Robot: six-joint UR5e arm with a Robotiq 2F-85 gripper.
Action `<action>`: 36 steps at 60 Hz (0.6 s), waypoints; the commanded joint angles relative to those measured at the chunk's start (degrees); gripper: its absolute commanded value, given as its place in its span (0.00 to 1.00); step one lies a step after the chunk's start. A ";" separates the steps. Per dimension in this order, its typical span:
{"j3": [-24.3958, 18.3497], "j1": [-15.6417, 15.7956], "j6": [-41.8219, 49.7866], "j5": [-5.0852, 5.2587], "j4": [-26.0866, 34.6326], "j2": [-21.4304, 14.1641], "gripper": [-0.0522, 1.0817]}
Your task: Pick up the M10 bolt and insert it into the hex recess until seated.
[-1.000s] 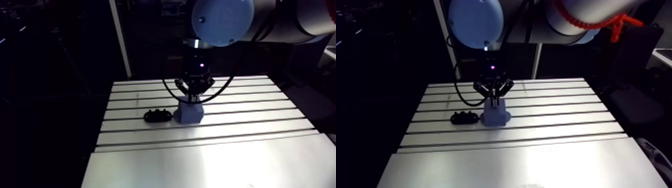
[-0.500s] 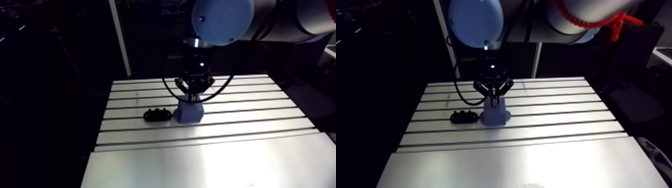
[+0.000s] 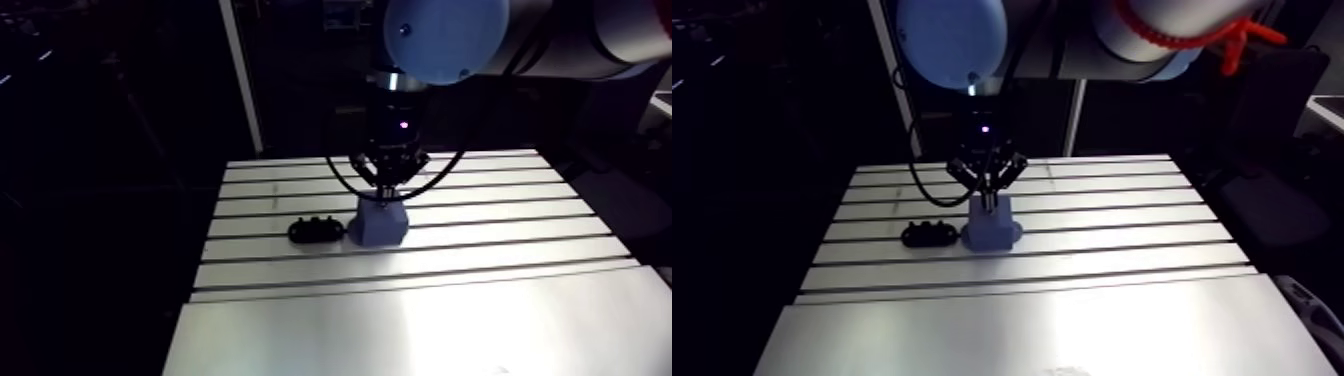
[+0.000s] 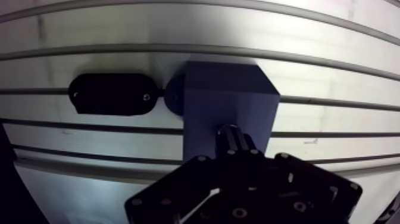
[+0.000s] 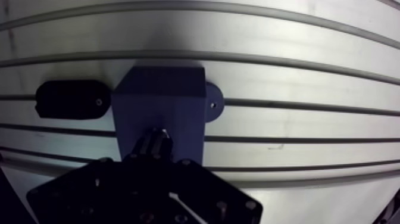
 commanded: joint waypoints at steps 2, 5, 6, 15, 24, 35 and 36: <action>-1.42 0.20 -0.05 0.09 2.77 -0.63 0.99; -2.01 0.21 -0.05 0.09 3.97 -1.06 0.99; -2.28 0.13 -0.05 0.09 4.51 -1.32 0.99; -3.67 0.12 -0.05 0.01 6.71 -2.21 0.99; -4.93 0.12 -0.05 -0.08 8.76 -3.25 0.98; -5.92 0.28 0.03 -0.15 10.90 -4.75 0.69; -5.92 0.28 0.03 -0.15 10.90 -4.75 0.69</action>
